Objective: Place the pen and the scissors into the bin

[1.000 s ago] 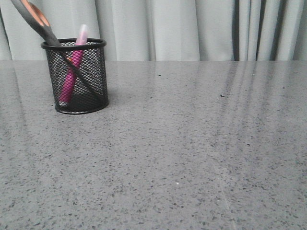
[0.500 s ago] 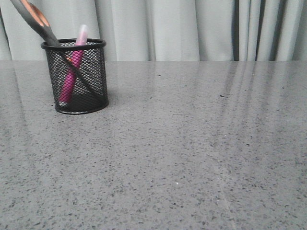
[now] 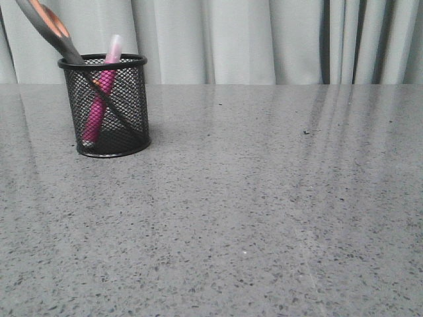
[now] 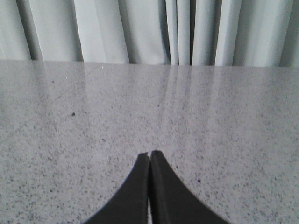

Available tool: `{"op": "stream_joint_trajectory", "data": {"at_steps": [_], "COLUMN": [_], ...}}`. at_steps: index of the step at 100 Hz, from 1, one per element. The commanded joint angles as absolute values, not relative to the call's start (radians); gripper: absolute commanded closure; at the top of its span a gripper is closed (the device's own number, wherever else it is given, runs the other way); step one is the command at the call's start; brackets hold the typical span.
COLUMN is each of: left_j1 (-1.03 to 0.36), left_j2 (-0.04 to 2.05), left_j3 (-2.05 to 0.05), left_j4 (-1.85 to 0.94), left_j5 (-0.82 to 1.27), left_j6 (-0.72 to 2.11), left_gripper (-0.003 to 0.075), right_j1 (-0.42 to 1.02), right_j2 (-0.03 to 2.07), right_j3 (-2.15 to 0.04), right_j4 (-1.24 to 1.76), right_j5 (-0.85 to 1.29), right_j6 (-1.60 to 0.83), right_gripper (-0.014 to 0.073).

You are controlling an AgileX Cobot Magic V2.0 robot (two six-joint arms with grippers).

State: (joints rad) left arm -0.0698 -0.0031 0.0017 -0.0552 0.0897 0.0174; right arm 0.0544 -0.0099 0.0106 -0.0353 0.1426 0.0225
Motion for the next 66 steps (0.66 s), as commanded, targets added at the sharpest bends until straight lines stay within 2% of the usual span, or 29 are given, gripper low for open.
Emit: {"op": "stream_joint_trajectory", "data": {"at_steps": [1,66], "left_j1": [-0.072,-0.072], "left_j2": [-0.036,-0.036], "left_j3": [0.046,0.046], "left_j4": [-0.064,-0.064], "left_j5": [0.017,0.017], "left_j6": [0.017,0.017], "left_gripper": [0.0739,0.0739], "right_j1": [0.048,0.048], "right_j2": [-0.029,-0.029], "right_j3": [0.024,0.024], "right_j4": [-0.056,-0.064], "right_j5": [0.099,0.069], "right_j6": [0.022,0.022], "right_gripper": [0.0662,0.0662]}}
